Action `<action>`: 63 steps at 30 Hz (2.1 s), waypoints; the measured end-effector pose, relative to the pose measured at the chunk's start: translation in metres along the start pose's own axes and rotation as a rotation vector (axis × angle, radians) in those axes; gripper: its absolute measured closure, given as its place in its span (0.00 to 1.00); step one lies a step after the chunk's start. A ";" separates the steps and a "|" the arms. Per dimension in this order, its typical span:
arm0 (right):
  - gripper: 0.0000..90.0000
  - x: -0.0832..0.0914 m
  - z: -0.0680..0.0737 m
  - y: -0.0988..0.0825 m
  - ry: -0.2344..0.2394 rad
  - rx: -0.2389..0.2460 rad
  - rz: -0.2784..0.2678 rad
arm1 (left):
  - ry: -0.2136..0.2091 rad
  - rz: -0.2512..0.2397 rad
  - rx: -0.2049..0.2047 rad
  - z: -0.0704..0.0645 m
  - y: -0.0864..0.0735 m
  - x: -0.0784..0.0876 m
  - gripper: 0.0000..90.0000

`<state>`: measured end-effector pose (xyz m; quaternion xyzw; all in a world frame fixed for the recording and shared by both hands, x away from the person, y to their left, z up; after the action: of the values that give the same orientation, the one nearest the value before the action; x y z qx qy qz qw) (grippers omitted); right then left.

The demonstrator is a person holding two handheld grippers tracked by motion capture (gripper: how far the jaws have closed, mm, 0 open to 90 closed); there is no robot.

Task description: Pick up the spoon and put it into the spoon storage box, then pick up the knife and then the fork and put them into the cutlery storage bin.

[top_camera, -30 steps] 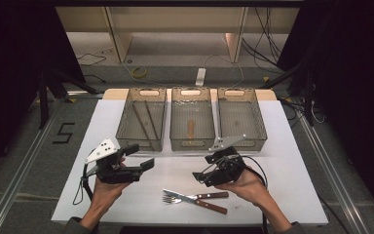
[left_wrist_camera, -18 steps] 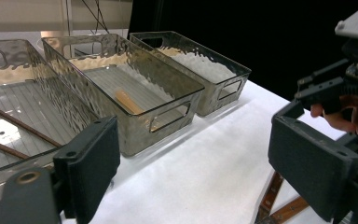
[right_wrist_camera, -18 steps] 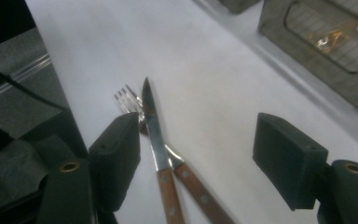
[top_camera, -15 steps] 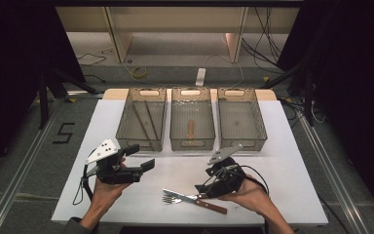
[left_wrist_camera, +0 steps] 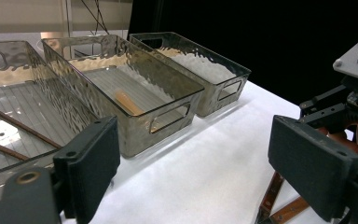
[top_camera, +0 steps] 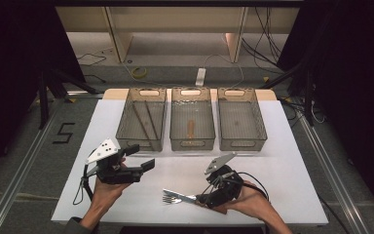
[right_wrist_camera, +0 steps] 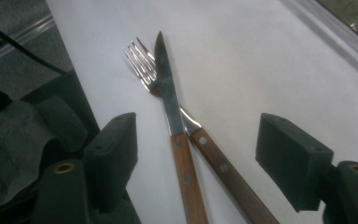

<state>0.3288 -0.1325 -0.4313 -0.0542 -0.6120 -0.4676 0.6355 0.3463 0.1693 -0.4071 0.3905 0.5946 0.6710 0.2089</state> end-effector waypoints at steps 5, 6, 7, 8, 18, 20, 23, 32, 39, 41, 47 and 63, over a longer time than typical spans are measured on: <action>0.31 -0.004 0.002 -0.002 0.002 0.012 0.026 | 0.000 0.002 0.001 0.000 0.000 0.000 0.18; 0.31 -0.005 0.002 -0.002 -0.001 0.013 0.033 | 0.000 0.002 0.002 0.000 0.000 0.000 0.18; 0.31 -0.007 0.002 -0.003 0.002 0.016 0.037 | -0.001 0.000 0.003 0.000 0.001 0.000 0.18; 0.31 -0.008 0.003 -0.003 0.003 0.014 0.047 | -0.002 0.002 0.004 0.000 0.000 -0.001 0.18; 0.38 -0.013 0.004 -0.008 0.013 0.033 0.083 | -0.001 0.004 0.004 0.000 0.000 -0.002 0.18; 0.39 -0.015 0.005 -0.009 0.013 0.032 0.093 | -0.004 0.008 0.001 0.000 0.000 -0.002 0.18; 0.41 -0.018 0.006 -0.011 0.008 0.030 0.120 | -0.003 0.011 -0.006 0.000 0.000 -0.001 0.18; 0.50 -0.025 0.008 -0.015 -0.013 0.070 0.179 | -0.005 0.011 -0.008 -0.001 0.000 -0.002 0.18; 0.55 -0.028 0.008 -0.018 -0.024 0.092 0.206 | -0.005 0.012 -0.013 -0.002 0.000 -0.001 0.18; 0.56 -0.028 0.009 -0.018 -0.031 0.087 0.204 | -0.006 0.015 -0.016 -0.002 -0.001 -0.001 0.18; 0.60 -0.031 0.012 -0.019 -0.052 0.106 0.223 | -0.005 0.013 -0.022 -0.003 0.000 0.000 0.18; 0.70 -0.043 0.008 -0.020 -0.100 0.121 0.259 | -0.005 0.016 -0.025 -0.004 0.000 -0.001 0.18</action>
<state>0.3177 -0.1154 -0.4753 -0.1176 -0.6580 -0.3409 0.6611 0.3441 0.1662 -0.4078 0.3943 0.5825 0.6791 0.2098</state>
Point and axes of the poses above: each handheld gripper's, and its own axes: x roughly backward along the jaws, y roughly out of its top, z roughly to its left, the point moved 2 cm from there along -x, roughly forward along the jaws, and after that the axes turned 13 degrees about -x, right-handed, at the moved point
